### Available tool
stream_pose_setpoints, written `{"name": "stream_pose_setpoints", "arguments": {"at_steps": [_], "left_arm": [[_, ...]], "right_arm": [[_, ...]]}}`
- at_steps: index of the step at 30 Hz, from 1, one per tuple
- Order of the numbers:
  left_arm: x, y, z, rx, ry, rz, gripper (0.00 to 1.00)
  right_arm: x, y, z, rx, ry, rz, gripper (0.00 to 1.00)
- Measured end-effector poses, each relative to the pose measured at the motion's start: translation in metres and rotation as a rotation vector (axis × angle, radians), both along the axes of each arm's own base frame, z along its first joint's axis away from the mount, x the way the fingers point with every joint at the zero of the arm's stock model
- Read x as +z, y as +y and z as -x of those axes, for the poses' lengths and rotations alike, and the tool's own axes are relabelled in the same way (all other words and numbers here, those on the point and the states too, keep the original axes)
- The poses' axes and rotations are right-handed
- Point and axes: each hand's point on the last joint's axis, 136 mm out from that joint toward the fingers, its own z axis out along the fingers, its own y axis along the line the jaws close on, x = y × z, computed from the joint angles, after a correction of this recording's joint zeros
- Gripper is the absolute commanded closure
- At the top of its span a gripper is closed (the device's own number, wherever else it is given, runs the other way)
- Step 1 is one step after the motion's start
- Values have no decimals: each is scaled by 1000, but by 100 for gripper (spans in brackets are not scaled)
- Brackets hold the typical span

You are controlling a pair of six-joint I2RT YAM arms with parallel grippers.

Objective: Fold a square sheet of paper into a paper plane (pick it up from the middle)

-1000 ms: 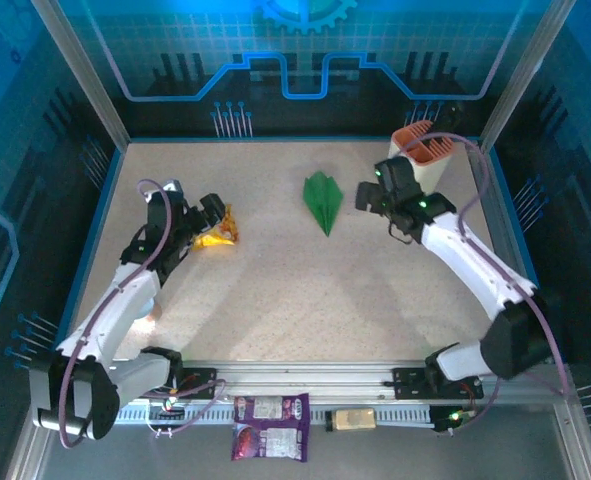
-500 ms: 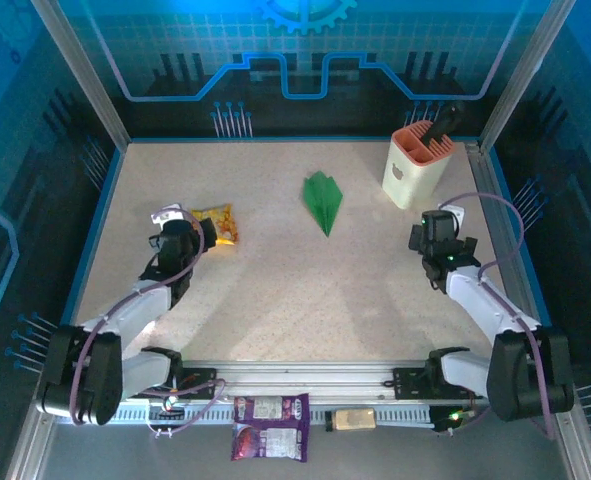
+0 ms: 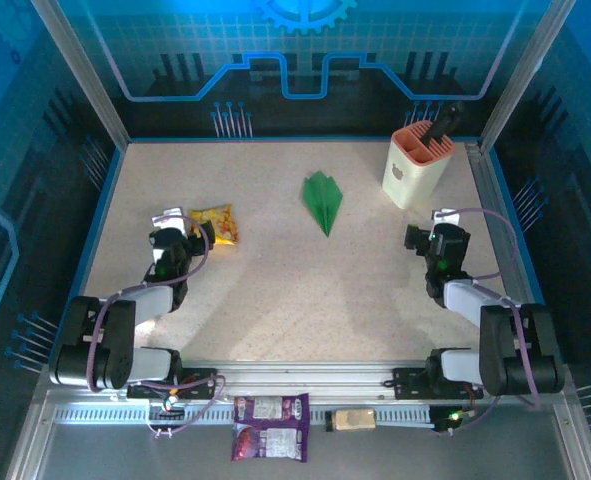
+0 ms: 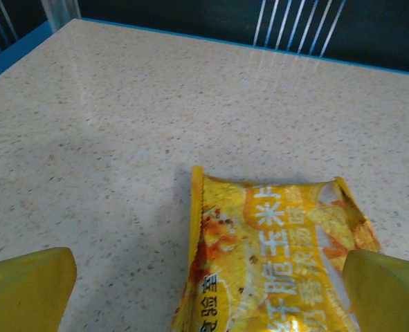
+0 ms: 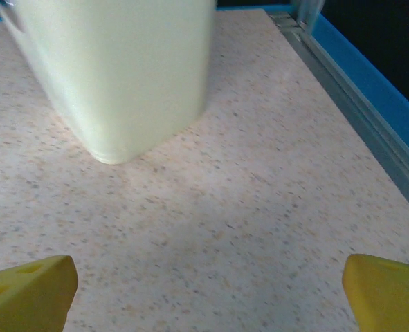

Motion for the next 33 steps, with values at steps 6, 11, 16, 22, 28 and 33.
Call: {"name": "stream_pose_setpoints", "arguments": {"at_steps": [6, 11, 16, 22, 28, 33], "left_arm": [[-5, 0, -8, -55, -44, 33, 0], [-17, -9, -11, -108, -43, 49, 0], [-19, -14, -14, -141, -51, 51, 0], [-17, -17, -18, -155, -48, 36, 0], [-11, -25, -25, -163, -48, -4, 0], [-15, -26, -24, -169, -32, -21, 0]], "right_arm": [[10, 21, -6, 126, -100, -38, 1], [-8, 34, -9, 197, -108, -64, 1], [-21, 42, -15, 235, -98, -50, 1], [-13, 62, -31, 292, -93, -3, 1], [-9, 61, -35, 286, -100, 16, 1], [-9, 60, -35, 282, -99, 18, 1]]}}
